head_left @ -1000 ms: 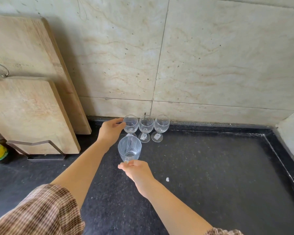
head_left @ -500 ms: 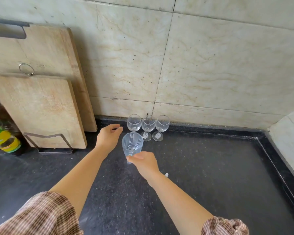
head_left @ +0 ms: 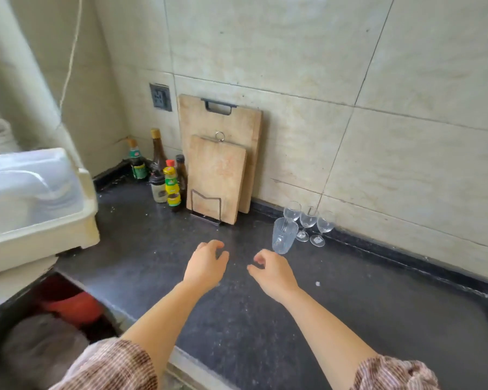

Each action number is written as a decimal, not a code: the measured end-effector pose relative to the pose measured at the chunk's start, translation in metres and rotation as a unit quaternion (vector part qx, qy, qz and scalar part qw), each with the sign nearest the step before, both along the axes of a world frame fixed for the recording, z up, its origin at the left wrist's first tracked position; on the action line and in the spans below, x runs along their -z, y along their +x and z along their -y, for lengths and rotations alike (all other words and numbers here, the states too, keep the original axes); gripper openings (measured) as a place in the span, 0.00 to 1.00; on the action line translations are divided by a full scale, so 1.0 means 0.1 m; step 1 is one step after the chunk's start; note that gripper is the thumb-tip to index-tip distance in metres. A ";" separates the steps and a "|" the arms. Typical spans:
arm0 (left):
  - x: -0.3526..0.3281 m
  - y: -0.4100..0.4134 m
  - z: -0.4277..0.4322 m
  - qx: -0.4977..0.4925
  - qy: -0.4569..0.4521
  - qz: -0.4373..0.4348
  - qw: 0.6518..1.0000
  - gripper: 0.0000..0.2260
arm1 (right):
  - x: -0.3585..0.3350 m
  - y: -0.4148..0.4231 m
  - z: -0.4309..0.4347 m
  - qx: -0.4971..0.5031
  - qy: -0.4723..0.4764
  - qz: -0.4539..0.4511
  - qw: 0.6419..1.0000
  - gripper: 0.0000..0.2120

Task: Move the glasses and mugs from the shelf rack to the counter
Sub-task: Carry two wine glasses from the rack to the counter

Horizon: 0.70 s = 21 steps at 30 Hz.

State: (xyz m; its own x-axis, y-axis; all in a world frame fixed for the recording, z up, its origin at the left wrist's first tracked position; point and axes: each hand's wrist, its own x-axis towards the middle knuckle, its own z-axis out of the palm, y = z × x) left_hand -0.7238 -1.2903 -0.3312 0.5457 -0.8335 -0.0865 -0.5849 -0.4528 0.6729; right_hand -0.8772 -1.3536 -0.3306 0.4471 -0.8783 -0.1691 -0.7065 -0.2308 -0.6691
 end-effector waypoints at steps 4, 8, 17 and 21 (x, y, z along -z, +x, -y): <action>-0.15 -0.05 -1.06 -0.041 0.004 0.042 0.998 0.18 | -0.15 0.12 -0.79 -0.100 -0.041 -0.009 0.994 0.15; -0.34 0.02 -2.09 -0.098 0.008 0.084 0.992 0.18 | -0.33 0.45 -1.54 -0.194 -0.063 -0.020 0.979 0.16; -1.01 0.74 -4.40 -0.264 0.073 0.206 0.940 0.18 | -1.03 1.70 -3.39 -0.395 -0.185 -0.010 0.900 0.23; -1.15 1.06 -5.52 -0.341 0.120 0.230 0.904 0.19 | -1.22 2.37 -4.47 -0.469 -0.237 0.002 0.851 0.23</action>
State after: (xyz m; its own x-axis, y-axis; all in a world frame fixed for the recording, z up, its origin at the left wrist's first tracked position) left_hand -0.6176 -0.7380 -0.2164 0.9495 -0.2775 0.1464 -0.3079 -0.9136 0.2654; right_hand -0.6401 -0.9067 -0.2082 0.9887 -0.1034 0.1086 -0.0600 -0.9364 -0.3457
